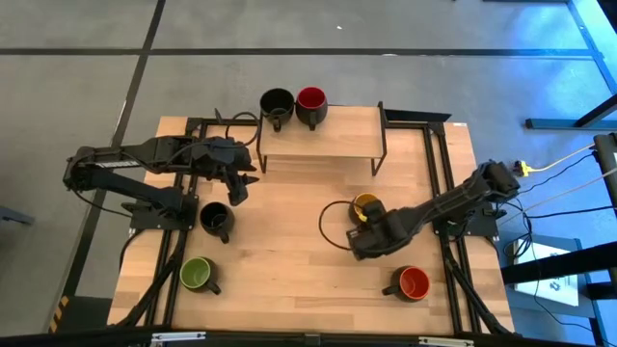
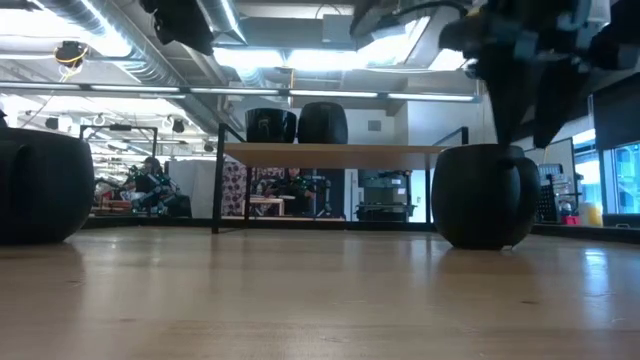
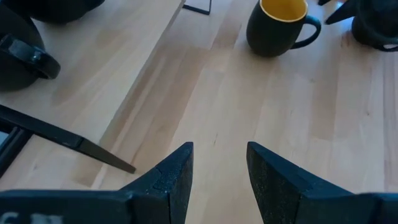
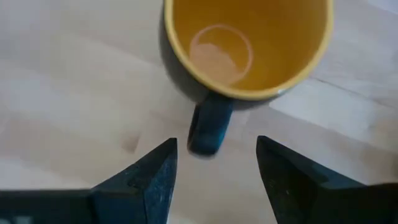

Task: Place coffee mugs
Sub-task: Put the yellow mug on the shelf

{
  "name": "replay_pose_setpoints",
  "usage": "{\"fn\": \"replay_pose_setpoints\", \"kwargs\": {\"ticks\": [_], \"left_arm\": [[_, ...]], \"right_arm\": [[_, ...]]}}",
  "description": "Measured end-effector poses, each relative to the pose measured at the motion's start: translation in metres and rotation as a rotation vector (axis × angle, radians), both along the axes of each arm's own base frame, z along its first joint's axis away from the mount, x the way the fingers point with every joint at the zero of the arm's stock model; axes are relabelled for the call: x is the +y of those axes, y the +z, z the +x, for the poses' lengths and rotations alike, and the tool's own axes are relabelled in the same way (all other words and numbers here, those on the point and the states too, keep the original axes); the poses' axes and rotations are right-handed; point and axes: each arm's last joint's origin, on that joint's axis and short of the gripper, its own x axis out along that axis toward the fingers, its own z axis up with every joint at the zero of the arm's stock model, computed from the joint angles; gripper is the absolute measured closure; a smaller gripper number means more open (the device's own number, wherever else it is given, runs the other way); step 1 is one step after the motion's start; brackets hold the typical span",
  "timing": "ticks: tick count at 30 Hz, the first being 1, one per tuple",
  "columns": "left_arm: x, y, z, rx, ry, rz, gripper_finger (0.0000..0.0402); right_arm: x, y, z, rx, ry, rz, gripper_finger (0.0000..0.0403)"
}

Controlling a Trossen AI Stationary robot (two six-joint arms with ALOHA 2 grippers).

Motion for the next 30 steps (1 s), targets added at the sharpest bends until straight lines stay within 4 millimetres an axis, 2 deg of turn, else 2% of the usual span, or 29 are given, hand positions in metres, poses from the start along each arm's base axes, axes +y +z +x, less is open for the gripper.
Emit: {"fn": "replay_pose_setpoints", "kwargs": {"ticks": [8, 15, 19, 24, 27, 30], "left_arm": [[0.0, 0.0, 0.0, 0.001, -0.001, 0.0, 0.0257], [0.0, 0.0, 0.0, 0.003, -0.003, 0.002, 0.0257], [0.0, -0.002, -0.002, 0.039, -0.023, 0.027, 0.0257], [0.0, -0.002, -0.002, 0.039, -0.021, 0.029, 0.0257], [0.0, -0.002, -0.002, 0.039, -0.021, 0.028, 0.0257], [0.0, -0.002, -0.002, 0.039, -0.021, 0.029, 0.0257]], "right_arm": [[0.007, -0.031, 0.013, 0.002, -0.087, -0.108, 0.0196], [0.01, -0.046, 0.019, 0.018, -0.116, -0.119, 0.02], [0.011, -0.049, 0.022, 0.006, -0.131, -0.105, 0.0236], [0.01, -0.048, 0.018, 0.045, -0.126, -0.126, 0.0309], [0.009, -0.048, 0.016, 0.082, -0.061, -0.137, 0.0353], [0.007, -0.043, 0.013, 0.097, -0.05, -0.143, 0.0355]]}}
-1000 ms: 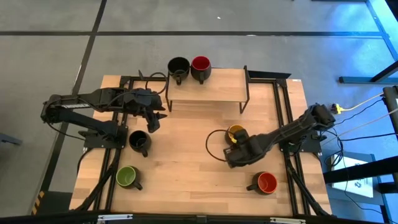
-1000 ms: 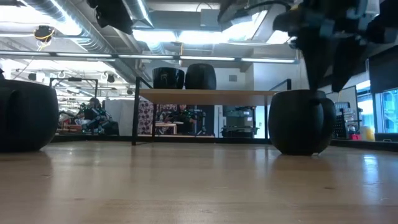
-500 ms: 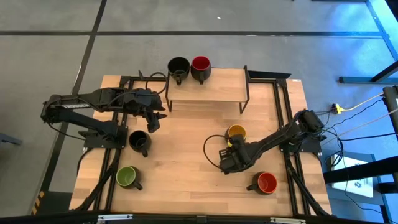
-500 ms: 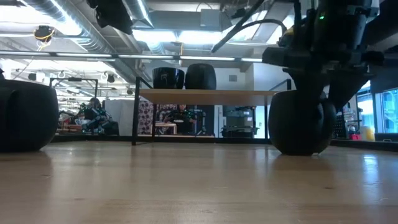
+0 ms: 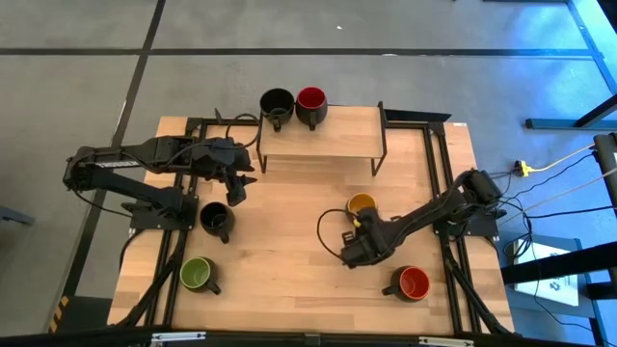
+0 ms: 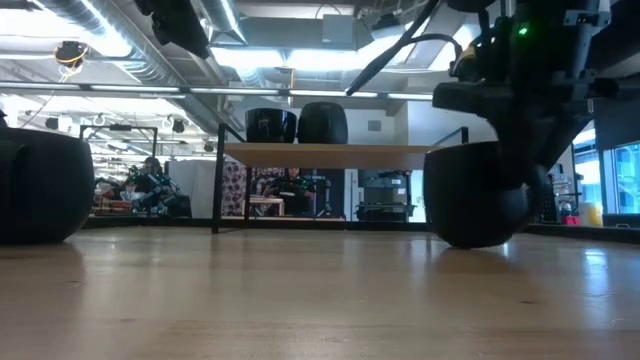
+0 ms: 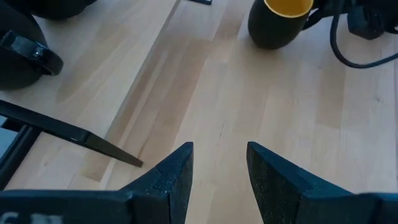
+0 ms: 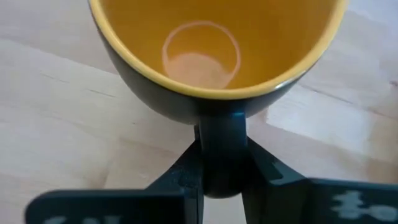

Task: Place coffee mugs
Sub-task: Put the yellow mug on the shelf

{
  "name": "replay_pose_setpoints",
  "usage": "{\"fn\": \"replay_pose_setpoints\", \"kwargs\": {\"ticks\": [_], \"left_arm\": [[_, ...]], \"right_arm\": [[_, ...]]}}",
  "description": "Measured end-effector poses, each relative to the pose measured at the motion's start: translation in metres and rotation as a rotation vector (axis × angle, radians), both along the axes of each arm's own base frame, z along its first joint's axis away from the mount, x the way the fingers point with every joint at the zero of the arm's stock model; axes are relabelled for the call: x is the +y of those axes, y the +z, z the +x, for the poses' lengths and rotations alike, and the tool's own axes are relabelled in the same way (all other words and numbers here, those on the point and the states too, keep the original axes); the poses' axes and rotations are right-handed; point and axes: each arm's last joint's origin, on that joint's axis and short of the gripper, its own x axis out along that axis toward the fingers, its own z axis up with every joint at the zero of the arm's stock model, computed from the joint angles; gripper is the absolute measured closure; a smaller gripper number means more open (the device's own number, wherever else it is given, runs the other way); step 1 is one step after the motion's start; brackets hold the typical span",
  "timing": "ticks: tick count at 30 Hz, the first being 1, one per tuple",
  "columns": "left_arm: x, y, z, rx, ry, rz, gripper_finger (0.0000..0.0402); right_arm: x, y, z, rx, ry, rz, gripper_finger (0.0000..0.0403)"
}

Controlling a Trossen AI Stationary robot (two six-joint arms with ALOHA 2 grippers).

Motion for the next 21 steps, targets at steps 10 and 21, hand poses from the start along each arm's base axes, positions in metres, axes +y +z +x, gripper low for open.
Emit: {"fn": "replay_pose_setpoints", "kwargs": {"ticks": [10, 21], "left_arm": [[0.0, 0.0, 0.0, -0.001, 0.003, -0.003, 0.0257], [0.0, 0.0, 0.0, -0.008, 0.02, -0.028, 0.0257]], "right_arm": [[-0.005, 0.026, -0.009, -0.059, 0.059, -0.02, 0.0355], [-0.018, 0.073, -0.03, -0.178, 0.151, -0.061, 0.0355]]}}
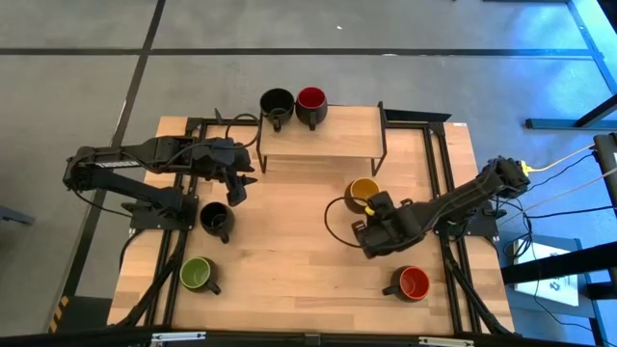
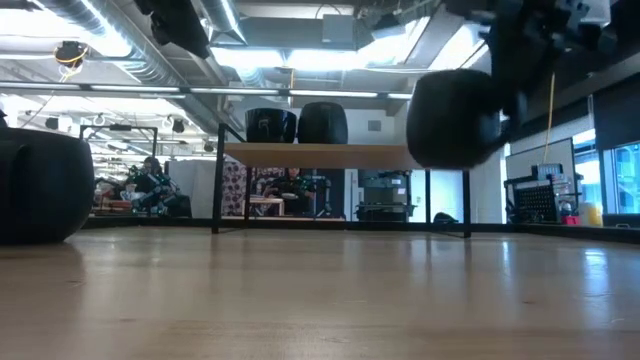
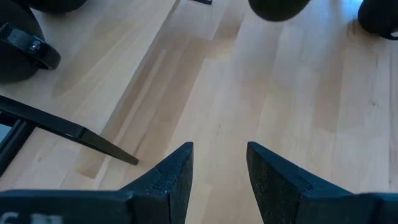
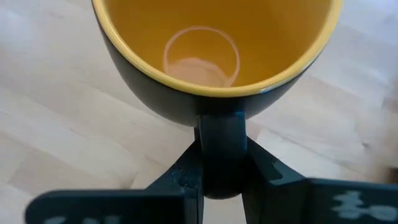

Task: Place coffee mugs
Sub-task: Put the yellow mug on the shelf

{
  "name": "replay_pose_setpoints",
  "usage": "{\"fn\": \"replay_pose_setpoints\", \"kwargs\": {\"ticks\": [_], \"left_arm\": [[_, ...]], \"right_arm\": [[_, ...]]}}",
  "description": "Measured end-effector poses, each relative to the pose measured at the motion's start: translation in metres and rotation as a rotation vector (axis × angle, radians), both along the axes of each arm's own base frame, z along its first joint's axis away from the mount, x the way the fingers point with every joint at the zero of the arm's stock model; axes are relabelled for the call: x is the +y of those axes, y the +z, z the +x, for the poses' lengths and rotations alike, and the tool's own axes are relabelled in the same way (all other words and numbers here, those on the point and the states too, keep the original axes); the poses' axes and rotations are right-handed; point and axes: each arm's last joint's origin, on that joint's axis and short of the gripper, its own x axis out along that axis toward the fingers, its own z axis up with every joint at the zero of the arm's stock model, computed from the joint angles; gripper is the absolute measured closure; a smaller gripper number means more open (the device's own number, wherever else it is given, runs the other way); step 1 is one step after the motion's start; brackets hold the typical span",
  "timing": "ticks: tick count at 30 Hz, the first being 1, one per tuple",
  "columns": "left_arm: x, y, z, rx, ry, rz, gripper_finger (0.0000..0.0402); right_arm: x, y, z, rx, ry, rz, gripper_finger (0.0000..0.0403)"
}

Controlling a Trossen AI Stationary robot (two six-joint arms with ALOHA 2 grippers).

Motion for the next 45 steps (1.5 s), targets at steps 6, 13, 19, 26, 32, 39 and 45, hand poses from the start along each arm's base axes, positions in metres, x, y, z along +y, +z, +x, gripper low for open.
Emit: {"fn": "replay_pose_setpoints", "kwargs": {"ticks": [6, 13, 19, 26, 32, 39, 45], "left_arm": [[0.0, 0.0, 0.0, -0.001, 0.001, -0.002, 0.0257], [0.0, 0.0, 0.0, -0.001, 0.003, 0.001, 0.0257], [0.0, 0.0, 0.0, -0.001, 0.006, 0.004, 0.0257], [0.0, 0.001, 0.001, -0.018, 0.006, 0.005, 0.0257], [0.0, 0.003, 0.003, -0.041, 0.005, 0.008, 0.0257], [0.0, 0.003, 0.003, -0.042, 0.005, 0.008, 0.0257], [0.0, 0.003, 0.003, -0.042, 0.005, 0.008, 0.0257]], "right_arm": [[-0.017, 0.033, -0.001, 0.051, 0.018, -0.08, 0.0355], [-0.056, 0.074, 0.014, 0.032, 0.019, -0.128, 0.0355], [-0.104, 0.092, 0.025, 0.011, -0.019, -0.159, 0.0355], [-0.167, 0.097, 0.031, -0.01, -0.056, -0.174, 0.0355], [-0.214, 0.092, 0.038, -0.048, -0.05, -0.155, 0.0355], [-0.248, 0.078, 0.04, -0.038, -0.049, -0.078, 0.0355], [-0.262, 0.069, 0.043, -0.029, -0.06, -0.05, 0.0355]]}}
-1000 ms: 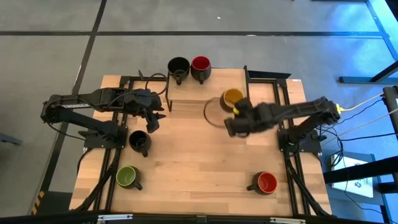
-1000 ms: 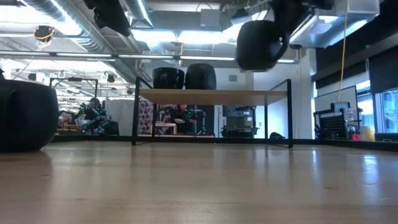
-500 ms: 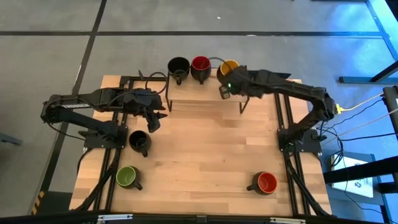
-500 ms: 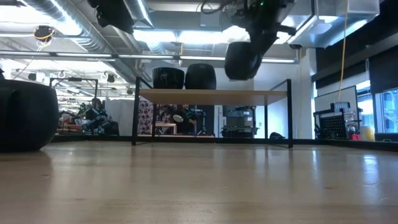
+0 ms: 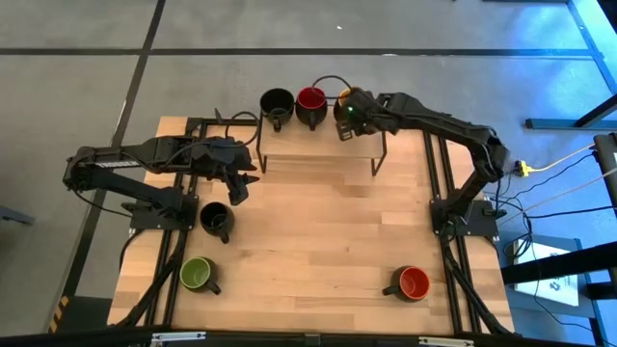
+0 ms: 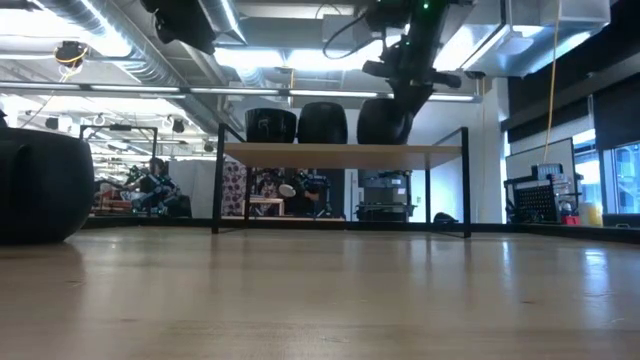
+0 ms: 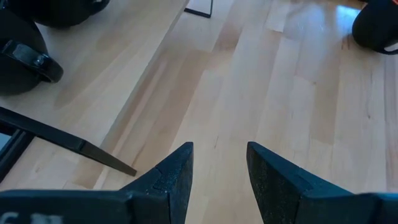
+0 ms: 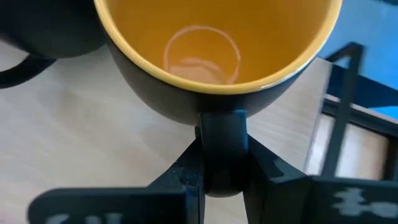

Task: Place coffee mugs
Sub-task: Put the yellow mug on the shelf

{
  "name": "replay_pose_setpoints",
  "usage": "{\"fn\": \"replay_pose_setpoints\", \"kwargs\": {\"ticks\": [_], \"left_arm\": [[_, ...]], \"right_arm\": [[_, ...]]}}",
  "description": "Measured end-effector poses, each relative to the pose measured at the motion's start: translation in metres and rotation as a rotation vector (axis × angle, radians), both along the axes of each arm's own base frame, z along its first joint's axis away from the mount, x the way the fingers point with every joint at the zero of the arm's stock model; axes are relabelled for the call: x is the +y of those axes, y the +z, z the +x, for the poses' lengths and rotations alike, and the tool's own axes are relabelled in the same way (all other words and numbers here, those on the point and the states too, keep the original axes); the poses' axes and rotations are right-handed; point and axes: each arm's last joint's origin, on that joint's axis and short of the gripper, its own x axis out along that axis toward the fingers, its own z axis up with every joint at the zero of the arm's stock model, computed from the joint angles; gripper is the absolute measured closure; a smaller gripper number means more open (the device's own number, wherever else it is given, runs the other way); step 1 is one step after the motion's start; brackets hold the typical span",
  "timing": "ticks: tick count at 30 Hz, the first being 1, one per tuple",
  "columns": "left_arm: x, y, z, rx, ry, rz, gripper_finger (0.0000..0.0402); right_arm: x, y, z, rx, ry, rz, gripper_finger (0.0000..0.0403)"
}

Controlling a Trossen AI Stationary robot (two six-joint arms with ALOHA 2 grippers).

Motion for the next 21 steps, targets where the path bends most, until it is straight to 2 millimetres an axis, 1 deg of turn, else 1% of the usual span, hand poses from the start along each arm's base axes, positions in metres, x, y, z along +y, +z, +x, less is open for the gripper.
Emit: {"fn": "replay_pose_setpoints", "kwargs": {"ticks": [4, 9, 21], "left_arm": [[0.0, 0.0, 0.0, 0.0, 0.0, 0.0, 0.0257], [0.0, 0.0, 0.0, 0.0, 0.0, 0.0, 0.0257], [0.0, 0.0, 0.0, 0.0, 0.0, 0.0, 0.0257]], "right_arm": [[-0.0025, -0.0023, 0.0033, -0.017, 0.017, 0.013, 0.0353], [-0.0059, -0.0055, 0.0051, -0.02, 0.017, 0.024, 0.0342], [-0.0075, -0.0037, 0.0077, -0.043, 0.028, 0.001, 0.0277]]}}
